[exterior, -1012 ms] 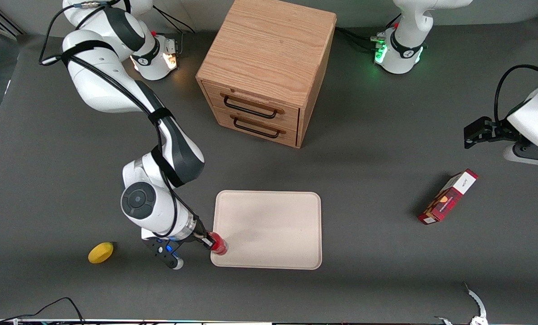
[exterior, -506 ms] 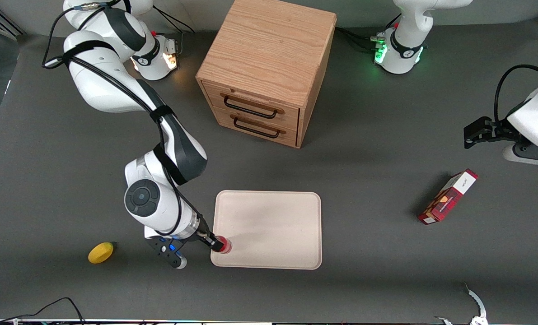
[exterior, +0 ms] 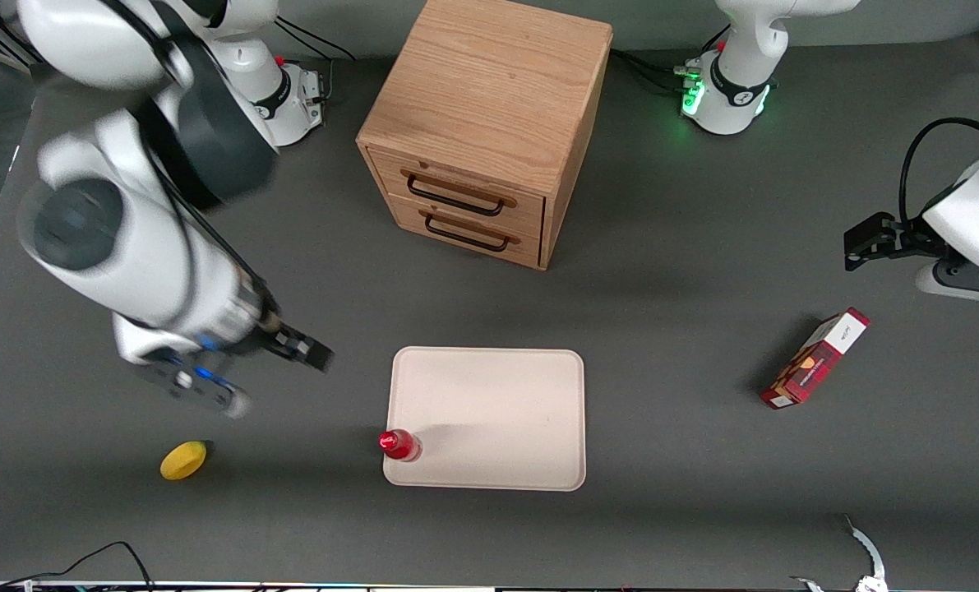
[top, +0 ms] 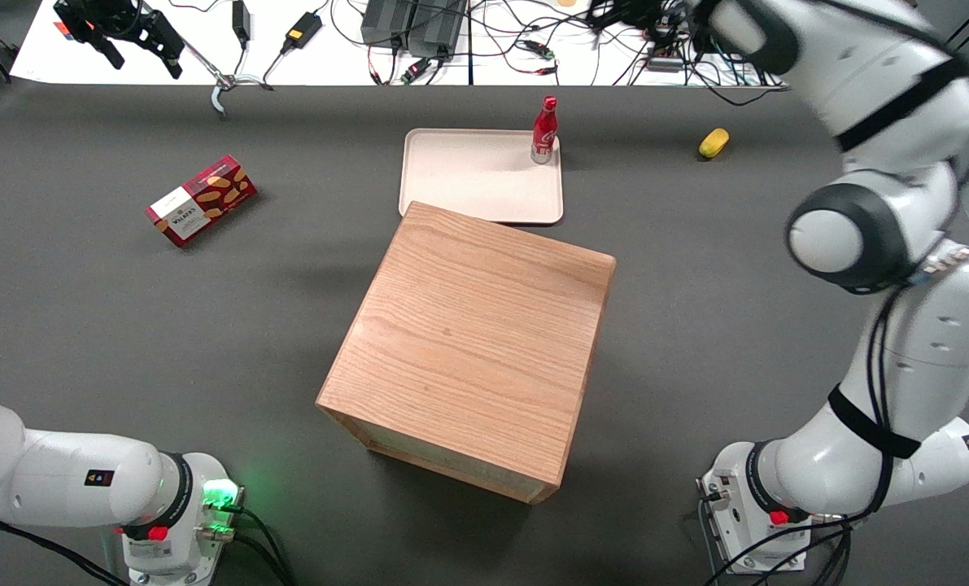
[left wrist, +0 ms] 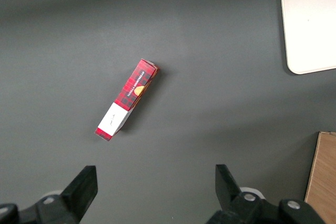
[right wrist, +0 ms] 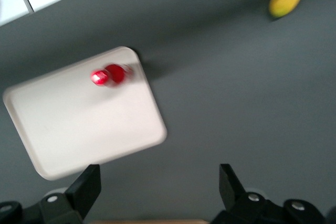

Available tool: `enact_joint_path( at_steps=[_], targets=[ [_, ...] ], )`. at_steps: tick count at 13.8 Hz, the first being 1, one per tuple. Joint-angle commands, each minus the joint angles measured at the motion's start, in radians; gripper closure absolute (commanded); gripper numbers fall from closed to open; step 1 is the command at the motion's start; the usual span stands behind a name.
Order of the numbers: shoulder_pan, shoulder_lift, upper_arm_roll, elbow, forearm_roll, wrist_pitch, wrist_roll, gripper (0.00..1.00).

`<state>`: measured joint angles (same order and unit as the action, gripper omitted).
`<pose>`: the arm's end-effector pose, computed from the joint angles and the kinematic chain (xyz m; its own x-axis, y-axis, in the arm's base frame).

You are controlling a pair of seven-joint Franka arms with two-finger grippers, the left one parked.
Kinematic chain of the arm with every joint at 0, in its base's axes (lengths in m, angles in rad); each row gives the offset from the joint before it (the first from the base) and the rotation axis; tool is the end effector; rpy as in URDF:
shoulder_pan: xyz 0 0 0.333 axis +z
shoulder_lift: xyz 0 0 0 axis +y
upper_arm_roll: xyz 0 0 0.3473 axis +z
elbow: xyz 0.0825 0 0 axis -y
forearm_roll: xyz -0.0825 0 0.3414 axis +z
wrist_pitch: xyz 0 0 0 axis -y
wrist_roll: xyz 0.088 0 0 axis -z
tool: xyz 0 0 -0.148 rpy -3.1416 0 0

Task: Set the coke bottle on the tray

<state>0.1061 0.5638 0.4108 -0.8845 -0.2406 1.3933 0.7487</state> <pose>0.6267 0.2082 0.5694 0.9466 -0.3224 0.0005 -0.3223 -0.9462 0.0303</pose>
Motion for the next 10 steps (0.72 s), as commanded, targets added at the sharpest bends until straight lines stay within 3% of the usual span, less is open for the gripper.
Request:
enact_joint_path(
  at_steps=[1,5,7,10],
  targets=[
    [-0.118,-0.255,-0.012,-0.241,0.058,-0.077,-0.228,0.00],
    [-0.131,-0.503,-0.301,-0.527,0.237,-0.042,-0.524,0.00],
    [-0.131,-0.594,-0.361,-0.711,0.244,0.066,-0.592,0.00],
    [-0.126,-0.686,-0.368,-0.910,0.245,0.205,-0.589,0.00]
  ],
)
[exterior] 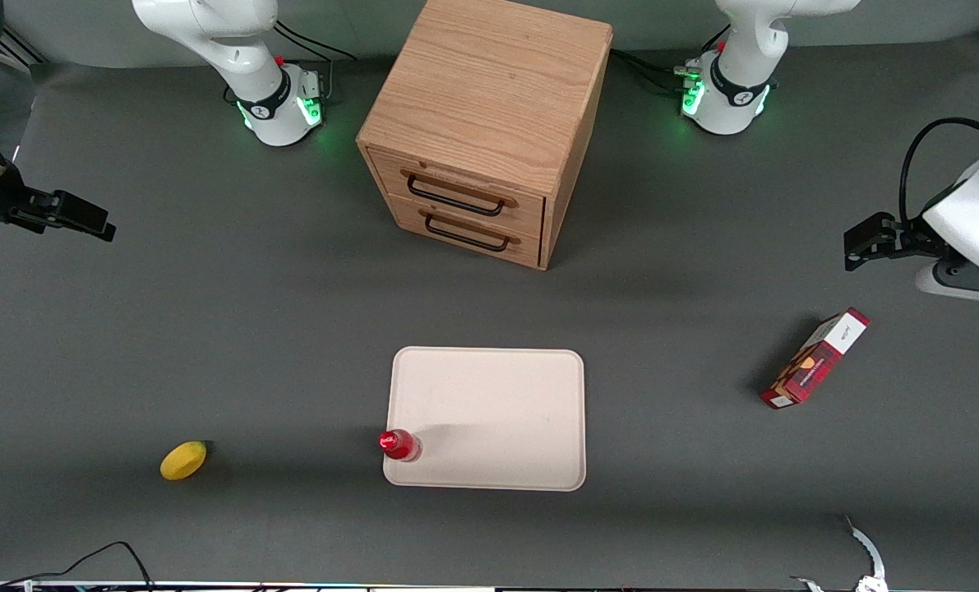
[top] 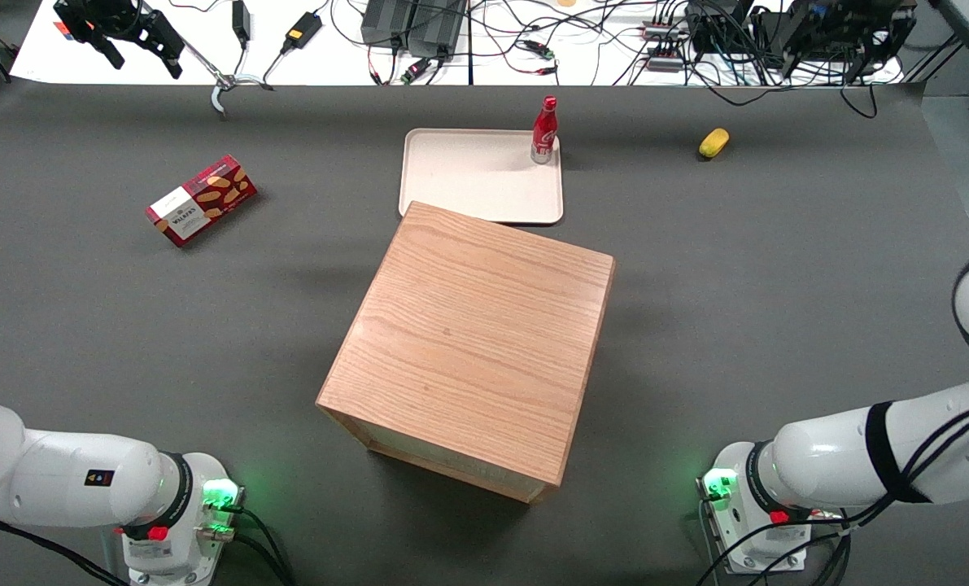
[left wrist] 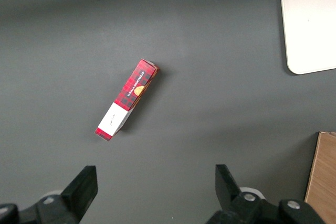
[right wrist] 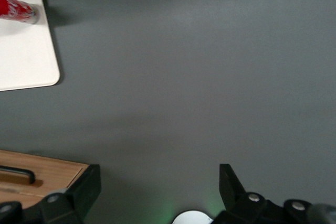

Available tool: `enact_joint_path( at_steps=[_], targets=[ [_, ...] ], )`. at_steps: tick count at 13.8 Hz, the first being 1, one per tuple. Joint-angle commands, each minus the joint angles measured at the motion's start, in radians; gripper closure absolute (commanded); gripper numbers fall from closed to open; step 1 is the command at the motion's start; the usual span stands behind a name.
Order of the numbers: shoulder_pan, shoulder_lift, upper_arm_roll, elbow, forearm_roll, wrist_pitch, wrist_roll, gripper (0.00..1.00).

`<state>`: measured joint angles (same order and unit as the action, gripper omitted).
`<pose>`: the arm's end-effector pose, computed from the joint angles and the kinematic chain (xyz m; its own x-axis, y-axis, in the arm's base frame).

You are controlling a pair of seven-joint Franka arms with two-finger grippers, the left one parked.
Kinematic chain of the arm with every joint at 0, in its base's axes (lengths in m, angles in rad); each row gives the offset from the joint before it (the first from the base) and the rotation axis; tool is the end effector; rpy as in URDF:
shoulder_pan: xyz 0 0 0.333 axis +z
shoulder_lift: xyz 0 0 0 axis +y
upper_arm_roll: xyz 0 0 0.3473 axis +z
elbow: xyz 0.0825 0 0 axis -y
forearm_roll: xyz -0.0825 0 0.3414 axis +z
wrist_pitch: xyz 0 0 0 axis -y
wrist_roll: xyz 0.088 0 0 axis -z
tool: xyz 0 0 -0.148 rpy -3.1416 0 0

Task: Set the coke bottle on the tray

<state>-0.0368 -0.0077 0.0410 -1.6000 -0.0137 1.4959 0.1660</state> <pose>0.4963 0.0001 0.6003 0.9824 -0.1621 -0.0926 -0.1600 -0.9867 0.0297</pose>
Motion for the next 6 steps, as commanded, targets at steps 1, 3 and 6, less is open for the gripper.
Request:
enact_joint_path(
  at_steps=[1,3,6],
  targets=[
    [0.015,-0.110,0.002,-0.195,0.018,0.103,-0.008,0.00],
    [0.015,-0.097,-0.001,-0.166,0.044,0.101,0.016,0.00],
    [0.014,-0.083,-0.006,-0.138,0.058,0.095,0.035,0.00]
  ],
)
